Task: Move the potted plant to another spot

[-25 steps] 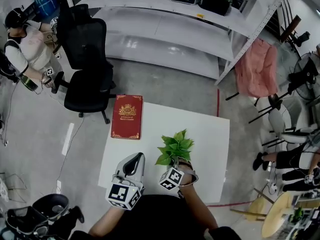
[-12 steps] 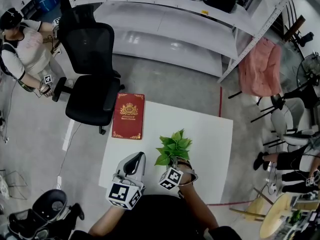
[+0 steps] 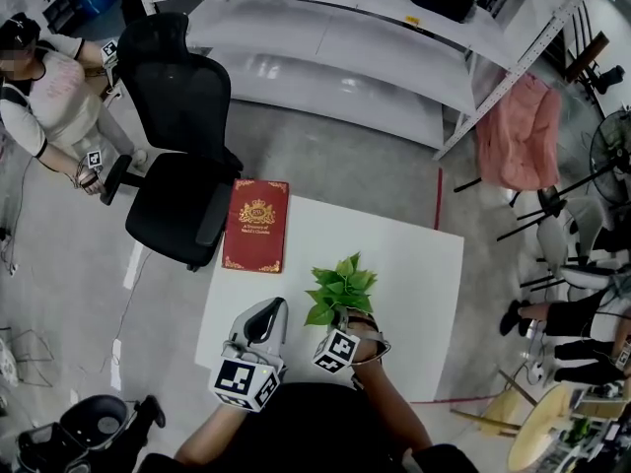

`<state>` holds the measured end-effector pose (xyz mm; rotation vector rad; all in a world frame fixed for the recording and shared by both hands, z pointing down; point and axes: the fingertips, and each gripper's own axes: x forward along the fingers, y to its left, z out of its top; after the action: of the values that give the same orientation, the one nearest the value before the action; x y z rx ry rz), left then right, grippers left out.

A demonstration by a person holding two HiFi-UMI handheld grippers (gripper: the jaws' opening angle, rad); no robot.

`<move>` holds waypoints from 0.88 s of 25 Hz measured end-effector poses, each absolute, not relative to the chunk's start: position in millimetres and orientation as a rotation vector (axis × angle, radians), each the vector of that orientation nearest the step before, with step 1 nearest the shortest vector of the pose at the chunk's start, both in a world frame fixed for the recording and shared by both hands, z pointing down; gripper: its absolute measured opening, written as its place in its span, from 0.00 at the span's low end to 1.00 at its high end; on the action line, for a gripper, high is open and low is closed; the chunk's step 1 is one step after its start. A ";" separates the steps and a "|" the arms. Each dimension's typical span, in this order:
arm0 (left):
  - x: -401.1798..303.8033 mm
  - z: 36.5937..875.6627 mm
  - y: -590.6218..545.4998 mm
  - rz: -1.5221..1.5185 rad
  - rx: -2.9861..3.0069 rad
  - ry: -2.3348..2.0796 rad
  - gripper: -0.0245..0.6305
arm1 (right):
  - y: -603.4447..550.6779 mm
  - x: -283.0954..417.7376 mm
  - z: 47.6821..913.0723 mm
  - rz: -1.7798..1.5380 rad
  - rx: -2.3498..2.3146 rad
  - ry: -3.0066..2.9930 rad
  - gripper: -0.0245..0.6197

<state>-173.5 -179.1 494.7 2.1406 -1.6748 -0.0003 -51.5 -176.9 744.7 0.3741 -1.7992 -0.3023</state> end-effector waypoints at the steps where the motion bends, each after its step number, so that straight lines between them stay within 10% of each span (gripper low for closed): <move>1: -173.7 494.7 -179.4 -0.001 2.139 -1.676 0.07 | -176.4 -52.0 745.0 -0.305 0.371 -1.797 0.10; 22: -173.9 495.3 -168.2 -0.023 2.138 -1.680 0.07 | -170.5 -53.9 733.4 -0.308 0.411 -1.813 0.13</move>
<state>-173.9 -168.2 495.3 2.1385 -1.6797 -0.0232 -53.9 -170.5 733.4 0.4106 -1.8135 -0.3084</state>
